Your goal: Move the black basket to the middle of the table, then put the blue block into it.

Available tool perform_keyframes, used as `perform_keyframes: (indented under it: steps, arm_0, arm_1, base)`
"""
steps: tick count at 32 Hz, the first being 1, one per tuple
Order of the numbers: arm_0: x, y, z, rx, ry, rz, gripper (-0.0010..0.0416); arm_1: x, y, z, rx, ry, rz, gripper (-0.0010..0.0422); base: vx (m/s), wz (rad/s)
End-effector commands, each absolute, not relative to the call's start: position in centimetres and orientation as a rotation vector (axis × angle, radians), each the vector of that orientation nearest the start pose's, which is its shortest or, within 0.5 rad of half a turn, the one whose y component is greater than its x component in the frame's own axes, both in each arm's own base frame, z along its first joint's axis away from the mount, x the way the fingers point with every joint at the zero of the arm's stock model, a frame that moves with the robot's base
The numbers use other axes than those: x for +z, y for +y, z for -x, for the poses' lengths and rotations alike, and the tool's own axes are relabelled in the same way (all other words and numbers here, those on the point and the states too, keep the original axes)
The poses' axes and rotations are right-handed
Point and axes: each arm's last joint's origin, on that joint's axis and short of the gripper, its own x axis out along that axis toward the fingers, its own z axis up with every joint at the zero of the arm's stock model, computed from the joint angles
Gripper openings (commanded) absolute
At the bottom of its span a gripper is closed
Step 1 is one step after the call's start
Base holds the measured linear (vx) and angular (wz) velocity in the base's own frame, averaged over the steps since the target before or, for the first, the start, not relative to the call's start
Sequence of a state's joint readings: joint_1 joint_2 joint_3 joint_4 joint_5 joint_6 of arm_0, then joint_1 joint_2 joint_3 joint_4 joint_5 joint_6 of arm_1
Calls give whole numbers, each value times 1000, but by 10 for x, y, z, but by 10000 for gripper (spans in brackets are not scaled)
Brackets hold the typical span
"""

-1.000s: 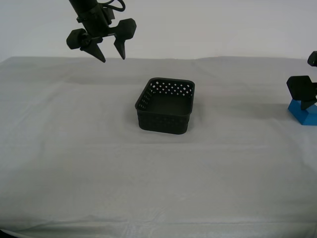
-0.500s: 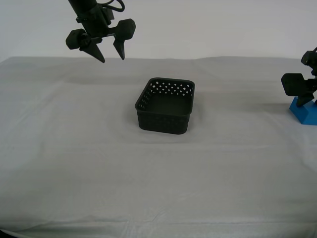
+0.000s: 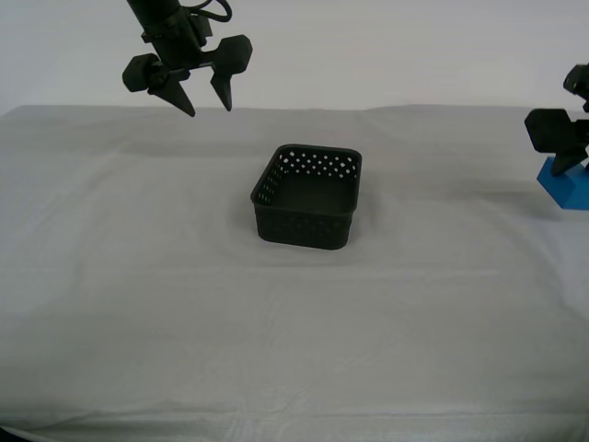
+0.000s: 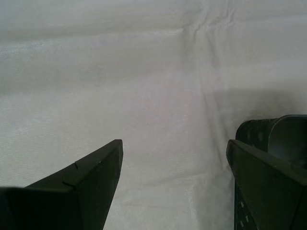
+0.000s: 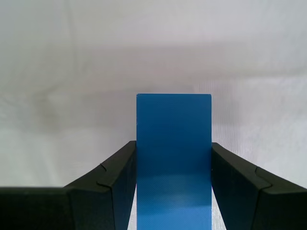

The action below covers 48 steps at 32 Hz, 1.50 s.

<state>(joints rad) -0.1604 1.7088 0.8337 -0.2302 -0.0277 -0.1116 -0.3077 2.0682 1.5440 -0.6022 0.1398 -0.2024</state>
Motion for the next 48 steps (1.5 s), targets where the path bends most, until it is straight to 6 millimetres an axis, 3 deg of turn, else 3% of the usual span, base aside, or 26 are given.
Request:
perform_keyframes:
  steps: [1,6,12,13,15,16,20,21,24,27,30,45,48]
  arm_0:
    - [141,-38,-297,-22,1084,1,-1]
    - [161,-8,-293,182,1018,-67,-1]
    - [164,32,-292,383,1007,-82,-1]
    - [166,61,-290,473,983,-50,-1]
    - [170,78,-289,521,966,-29,-1]
    - [184,104,-291,595,922,0,-1]
    - [207,131,-299,668,849,26,-1]
    - [227,154,-303,754,783,34,-1]
    - [231,185,-305,852,780,50,-1]
    - [213,208,-306,927,841,61,-1]
    - [201,217,-307,938,876,71,0]
    - [200,217,-307,936,880,74,4]
    - [200,217,-307,937,880,74,44]
  arm_1:
    - [178,-134,-408,-285,1164,80,297]
    - [178,-133,-409,-281,1159,83,297]
    - [178,-133,-409,-280,1159,83,297]
    - [178,-132,-409,-279,1159,83,297]
    - [178,-132,-409,-278,1160,84,297]
    - [178,-131,-409,-277,1160,85,297]
    - [177,-130,-409,-273,1169,84,297]
    - [176,-131,-409,-274,1170,84,297]
    - [175,-129,-409,-270,1172,85,297]
    - [175,-129,-409,-269,1173,85,297]
    - [176,-128,-409,-268,1174,86,297]
    - [176,-127,-409,-266,1172,87,297]
    - [176,-128,-409,-266,1172,87,297]
  base:
    - [0,0]
    - [0,0]
    - [0,0]
    - [0,0]
    - [0,0]
    - [3,59]
    - [0,-9]
    - [2,46]
    - [0,0]
    - [0,0]
    - [0,0]
    - [0,0]
    - [0,0]
